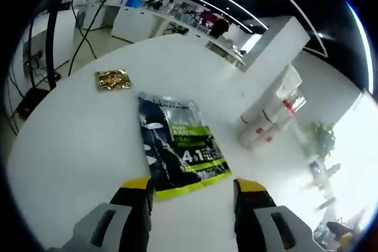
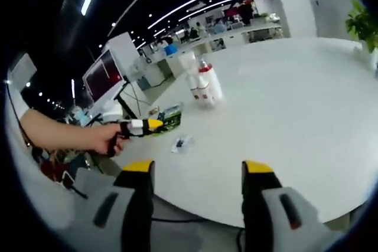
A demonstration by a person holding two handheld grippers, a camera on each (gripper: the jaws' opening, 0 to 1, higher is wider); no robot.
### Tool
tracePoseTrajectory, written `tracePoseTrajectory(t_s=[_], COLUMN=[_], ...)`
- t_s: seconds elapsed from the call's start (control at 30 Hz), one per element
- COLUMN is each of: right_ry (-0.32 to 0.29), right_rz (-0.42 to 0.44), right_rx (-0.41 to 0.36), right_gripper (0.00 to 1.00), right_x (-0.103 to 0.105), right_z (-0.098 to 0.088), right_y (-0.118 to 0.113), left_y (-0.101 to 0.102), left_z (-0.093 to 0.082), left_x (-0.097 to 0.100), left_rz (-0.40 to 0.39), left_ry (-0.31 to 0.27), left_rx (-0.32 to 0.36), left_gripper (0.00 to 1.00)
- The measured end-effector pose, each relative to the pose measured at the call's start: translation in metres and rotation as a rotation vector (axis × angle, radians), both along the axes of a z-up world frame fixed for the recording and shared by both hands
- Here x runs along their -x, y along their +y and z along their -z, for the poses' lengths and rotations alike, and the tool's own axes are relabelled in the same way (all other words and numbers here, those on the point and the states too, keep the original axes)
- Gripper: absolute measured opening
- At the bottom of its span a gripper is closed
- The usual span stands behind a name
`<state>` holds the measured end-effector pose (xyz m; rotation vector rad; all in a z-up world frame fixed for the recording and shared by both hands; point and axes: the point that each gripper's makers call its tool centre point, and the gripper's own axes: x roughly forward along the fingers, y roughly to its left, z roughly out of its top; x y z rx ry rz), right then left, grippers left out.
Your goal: Arrange the skincare products in the storage area until every visible bottle or jar stands upright without overlapping.
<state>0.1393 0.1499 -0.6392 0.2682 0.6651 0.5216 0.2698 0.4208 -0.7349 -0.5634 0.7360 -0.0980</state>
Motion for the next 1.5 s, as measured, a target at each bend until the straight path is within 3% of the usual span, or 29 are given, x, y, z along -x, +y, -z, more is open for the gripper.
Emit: tracePoseTrajectory(t_s=[0.37,0.43,0.53,0.77,0.83,1.03,1.17,1.23,1.3,1.5], right_ry=[0.010,0.015,0.023,0.036,0.034,0.034,0.035,0.035,0.040,0.045], right_rz=[-0.091,-0.092,-0.085,-0.107,-0.120,-0.146,-0.138,-0.133,-0.135,-0.158], right_rx=[0.055,0.053,0.048,0.063,0.076,0.098,0.090,0.076,0.067,0.043], right_gripper=[0.61,0.61,0.61,0.61,0.61,0.60,0.60,0.60,0.60,0.60], right_x=[0.009,0.008,0.008,0.011,0.013,0.015,0.014,0.013,0.013,0.010], right_z=[0.008,0.009,0.010,0.014,0.015,0.018,0.017,0.015,0.015,0.017], right_y=[0.017,0.017,0.016,0.019,0.021,0.023,0.021,0.020,0.021,0.028], left_y=[0.010,0.012,0.021,0.029,0.033,0.037,0.037,0.035,0.033,0.023], left_z=[0.005,0.008,0.014,0.019,0.019,0.019,0.019,0.015,0.006,-0.023], left_x=[-0.002,-0.002,0.000,-0.005,-0.006,-0.007,-0.007,-0.008,-0.010,-0.016], left_rz=[0.039,0.041,0.062,0.031,-0.025,-0.087,-0.178,-0.243,-0.281,-0.298], left_ry=[0.015,0.023,0.047,0.002,0.000,0.048,0.100,0.116,0.111,0.079], left_rx=[-0.139,-0.157,-0.241,-0.262,-0.208,-0.137,0.018,0.145,0.231,0.364], left_gripper=[0.47,0.39,0.24,0.07,0.05,0.01,0.00,0.00,0.00,0.00])
